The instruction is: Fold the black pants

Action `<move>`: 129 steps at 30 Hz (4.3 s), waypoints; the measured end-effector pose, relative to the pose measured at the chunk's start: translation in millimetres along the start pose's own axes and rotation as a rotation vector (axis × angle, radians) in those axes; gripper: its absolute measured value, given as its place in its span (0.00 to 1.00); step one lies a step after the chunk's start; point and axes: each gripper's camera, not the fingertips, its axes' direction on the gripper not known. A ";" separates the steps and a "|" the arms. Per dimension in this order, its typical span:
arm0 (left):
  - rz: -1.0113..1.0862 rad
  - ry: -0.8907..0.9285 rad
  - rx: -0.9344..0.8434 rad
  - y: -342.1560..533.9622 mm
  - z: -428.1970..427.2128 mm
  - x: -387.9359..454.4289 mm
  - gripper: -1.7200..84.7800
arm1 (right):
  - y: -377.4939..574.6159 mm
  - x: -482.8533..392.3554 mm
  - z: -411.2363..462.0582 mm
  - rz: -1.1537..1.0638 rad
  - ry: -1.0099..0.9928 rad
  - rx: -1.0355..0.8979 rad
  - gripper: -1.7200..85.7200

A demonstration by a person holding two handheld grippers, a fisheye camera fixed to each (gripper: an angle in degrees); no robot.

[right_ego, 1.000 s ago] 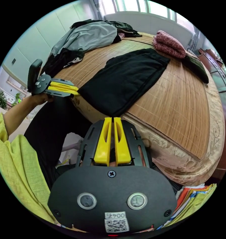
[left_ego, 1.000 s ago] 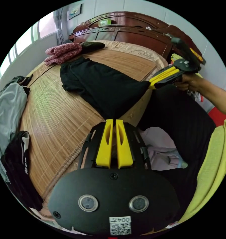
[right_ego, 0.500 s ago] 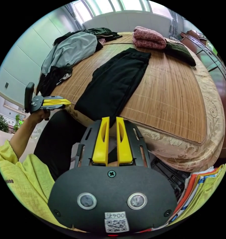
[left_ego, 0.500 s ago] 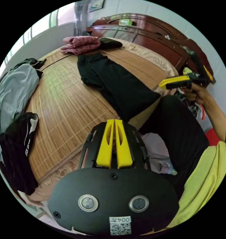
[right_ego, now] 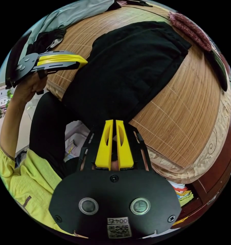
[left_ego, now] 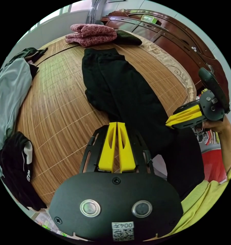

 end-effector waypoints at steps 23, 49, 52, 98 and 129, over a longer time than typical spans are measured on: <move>0.066 0.123 0.134 111.3 -24.9 -19.7 0.02 | -98.9 -6.7 -17.8 -0.002 0.059 -0.071 0.06; 0.223 0.118 0.110 121.3 -17.4 49.0 0.08 | -107.2 10.0 -22.5 0.021 0.011 -0.016 0.06; 0.287 0.076 0.083 120.7 -12.8 64.8 0.15 | -101.9 10.0 -21.5 -0.021 0.026 -0.009 0.06; 0.182 0.116 0.058 25.2 19.0 68.5 0.04 | 170.0 80.6 25.3 -0.055 -0.320 0.456 0.07; 0.251 0.070 0.175 61.1 -6.4 54.2 0.11 | 296.3 18.3 63.1 0.098 -0.201 0.606 0.10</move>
